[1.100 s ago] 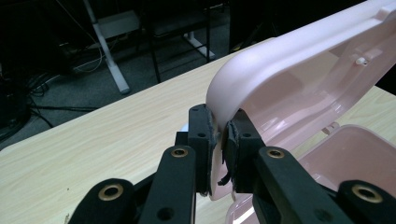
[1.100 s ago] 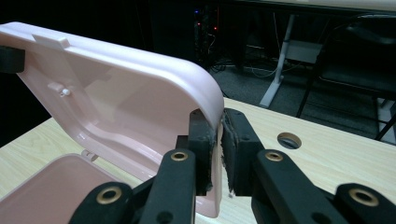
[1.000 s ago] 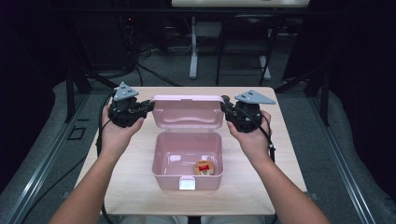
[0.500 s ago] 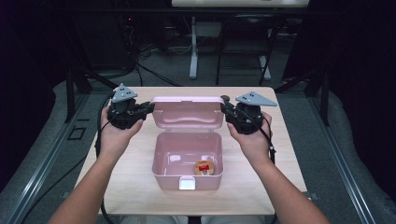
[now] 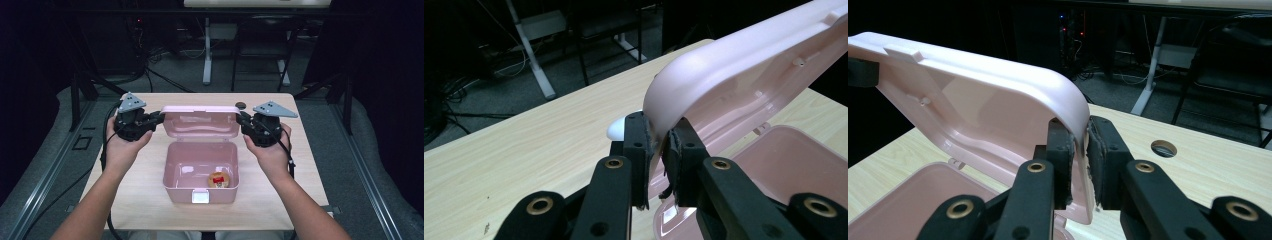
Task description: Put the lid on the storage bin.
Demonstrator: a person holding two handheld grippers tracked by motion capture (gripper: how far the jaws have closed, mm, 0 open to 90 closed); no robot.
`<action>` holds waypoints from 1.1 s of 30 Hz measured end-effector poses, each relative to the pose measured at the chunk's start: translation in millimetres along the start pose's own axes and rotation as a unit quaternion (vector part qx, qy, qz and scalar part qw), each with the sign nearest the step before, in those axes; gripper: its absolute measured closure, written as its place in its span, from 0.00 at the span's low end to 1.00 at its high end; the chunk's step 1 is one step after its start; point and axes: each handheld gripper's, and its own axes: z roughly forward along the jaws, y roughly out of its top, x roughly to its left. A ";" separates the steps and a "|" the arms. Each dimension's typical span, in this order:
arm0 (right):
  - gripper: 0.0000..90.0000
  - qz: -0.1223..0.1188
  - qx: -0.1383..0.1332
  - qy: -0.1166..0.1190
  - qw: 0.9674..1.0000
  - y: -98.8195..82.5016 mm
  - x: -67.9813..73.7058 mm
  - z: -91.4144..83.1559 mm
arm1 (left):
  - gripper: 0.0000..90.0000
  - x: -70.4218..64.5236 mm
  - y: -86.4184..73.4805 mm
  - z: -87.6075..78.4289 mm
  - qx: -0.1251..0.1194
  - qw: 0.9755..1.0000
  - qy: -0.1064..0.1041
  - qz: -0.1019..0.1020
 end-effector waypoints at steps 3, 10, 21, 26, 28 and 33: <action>0.88 0.000 0.000 0.000 1.000 -1.2 0.6 -0.3 | 0.89 -0.4 -1.0 -1.4 -0.001 1.000 -0.002 -0.001; 0.88 -0.001 -0.006 0.000 1.000 -4.2 2.8 -3.3 | 0.89 -2.9 -3.9 -4.5 -0.004 1.000 -0.003 0.001; 0.88 -0.008 -0.013 -0.001 1.000 -8.9 5.1 -7.1 | 0.89 -5.5 -7.1 -7.8 -0.004 1.000 -0.003 0.004; 0.88 -0.009 -0.014 0.001 1.000 -10.7 6.0 -9.5 | 0.88 -6.7 -9.4 -9.9 -0.005 1.000 -0.006 0.003; 0.88 -0.008 -0.014 0.002 1.000 -11.6 6.3 -10.6 | 0.88 -7.4 -10.6 -11.2 -0.006 1.000 -0.008 0.003; 0.88 -0.006 -0.011 0.007 1.000 -14.1 7.1 -14.2 | 0.88 -9.4 -14.3 -14.9 -0.008 1.000 -0.012 0.004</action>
